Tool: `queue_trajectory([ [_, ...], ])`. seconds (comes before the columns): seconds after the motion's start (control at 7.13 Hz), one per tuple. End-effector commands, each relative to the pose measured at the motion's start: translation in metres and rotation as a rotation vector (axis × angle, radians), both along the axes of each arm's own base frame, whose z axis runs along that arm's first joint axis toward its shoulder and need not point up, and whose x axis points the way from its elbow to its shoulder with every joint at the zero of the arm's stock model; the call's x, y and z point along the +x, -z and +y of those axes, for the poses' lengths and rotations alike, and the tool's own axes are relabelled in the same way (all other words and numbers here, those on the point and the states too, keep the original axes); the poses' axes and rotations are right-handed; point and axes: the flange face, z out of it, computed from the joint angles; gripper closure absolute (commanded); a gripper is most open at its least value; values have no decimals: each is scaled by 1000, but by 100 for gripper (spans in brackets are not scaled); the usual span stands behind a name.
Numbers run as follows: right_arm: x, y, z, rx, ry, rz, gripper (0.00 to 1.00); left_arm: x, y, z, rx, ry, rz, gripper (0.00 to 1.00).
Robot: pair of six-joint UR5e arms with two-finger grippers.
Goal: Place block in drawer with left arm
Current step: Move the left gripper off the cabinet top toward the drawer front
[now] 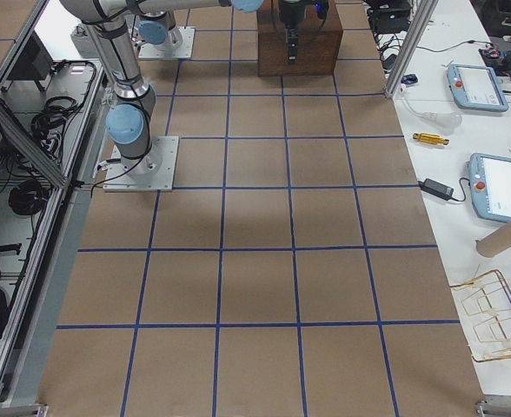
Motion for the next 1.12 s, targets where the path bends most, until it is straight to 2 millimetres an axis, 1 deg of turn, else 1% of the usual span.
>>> queue_trajectory([
  [0.0,0,0,0,1,0,1,0,-1,1,1,3,1,1,0],
  [0.28,0,0,0,1,0,0,0,0,1,-1,0,-3,4,0],
  [0.42,0,0,0,1,0,-1,0,1,7,-4,11,-4,7,0],
  [0.56,0,0,0,-1,0,0,0,2,3,-3,1,-4,2,0],
  [0.7,0,0,0,1,0,-1,0,13,4,-10,7,-19,-4,0],
  [0.84,0,0,0,1,0,1,0,50,3,-24,9,-44,1,0],
  [0.98,0,0,0,1,0,1,0,93,2,-28,34,-78,44,0],
])
